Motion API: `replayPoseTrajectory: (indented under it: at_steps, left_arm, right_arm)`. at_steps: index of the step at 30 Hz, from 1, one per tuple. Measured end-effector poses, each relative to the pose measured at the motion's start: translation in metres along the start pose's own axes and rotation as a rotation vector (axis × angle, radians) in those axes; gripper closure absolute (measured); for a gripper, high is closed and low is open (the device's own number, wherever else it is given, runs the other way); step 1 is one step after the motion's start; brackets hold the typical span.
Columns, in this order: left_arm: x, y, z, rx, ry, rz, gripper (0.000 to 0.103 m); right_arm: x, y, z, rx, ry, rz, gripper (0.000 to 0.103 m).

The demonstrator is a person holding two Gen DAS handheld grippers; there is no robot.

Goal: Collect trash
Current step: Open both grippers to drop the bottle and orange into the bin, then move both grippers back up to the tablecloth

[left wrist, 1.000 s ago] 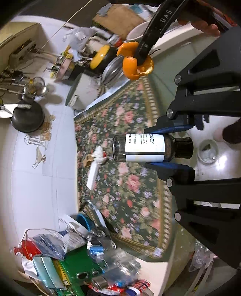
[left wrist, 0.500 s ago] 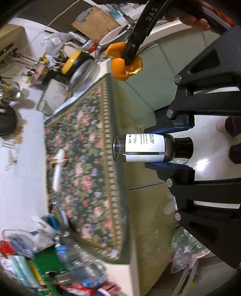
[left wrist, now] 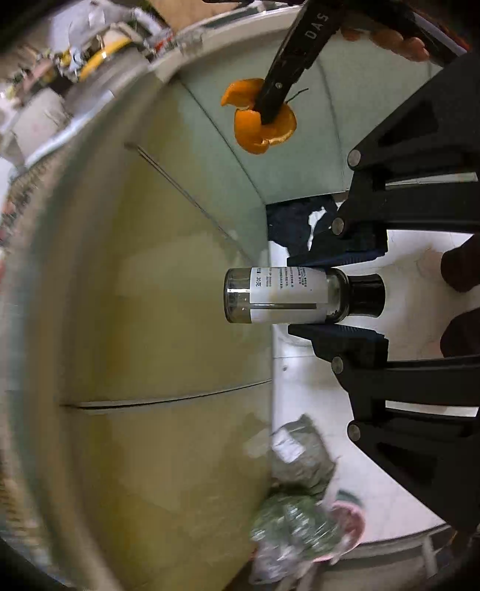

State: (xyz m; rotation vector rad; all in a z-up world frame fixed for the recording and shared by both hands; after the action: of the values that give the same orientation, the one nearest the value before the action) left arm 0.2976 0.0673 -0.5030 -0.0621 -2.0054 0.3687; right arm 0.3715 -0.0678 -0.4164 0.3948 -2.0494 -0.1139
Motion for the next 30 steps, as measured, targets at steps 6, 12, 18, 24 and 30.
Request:
replayPoseTrajectory:
  at_steps: [6,12,18,24,30]
  left_arm:
    - [-0.088,0.009,0.035,0.038,0.088,0.000,0.076]
    - [-0.146,0.009,0.032,0.042,0.109,0.028,0.076]
    - [-0.172,0.004,0.014,0.011,0.079,0.040,0.058]
    - [-0.166,0.011,0.014,0.012,0.109,-0.015,0.054]
    - [-0.117,0.008,0.006,0.001,0.110,-0.031,0.054]
  right_arm:
    - [-0.089,-0.033,0.039,-0.014,0.098,-0.038,0.081]
    - [-0.152,-0.043,0.046,-0.011,0.127,-0.087,0.081]
    - [-0.168,-0.043,0.034,0.035,0.084,-0.116,0.073]
    - [-0.174,-0.046,0.036,0.025,0.120,-0.104,0.060]
    - [-0.152,-0.048,0.032,0.004,0.147,-0.074,0.060]
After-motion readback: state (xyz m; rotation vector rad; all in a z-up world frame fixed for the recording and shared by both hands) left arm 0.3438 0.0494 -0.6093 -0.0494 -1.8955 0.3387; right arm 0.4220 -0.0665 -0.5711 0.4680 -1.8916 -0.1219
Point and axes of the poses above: each gripper's, at about its wrist camera, not at the fingertips, and x roughly against the way its jaws point, y to its left, z to its underside, the point moved 7 cm from there along -x, roughly the way its jaws point
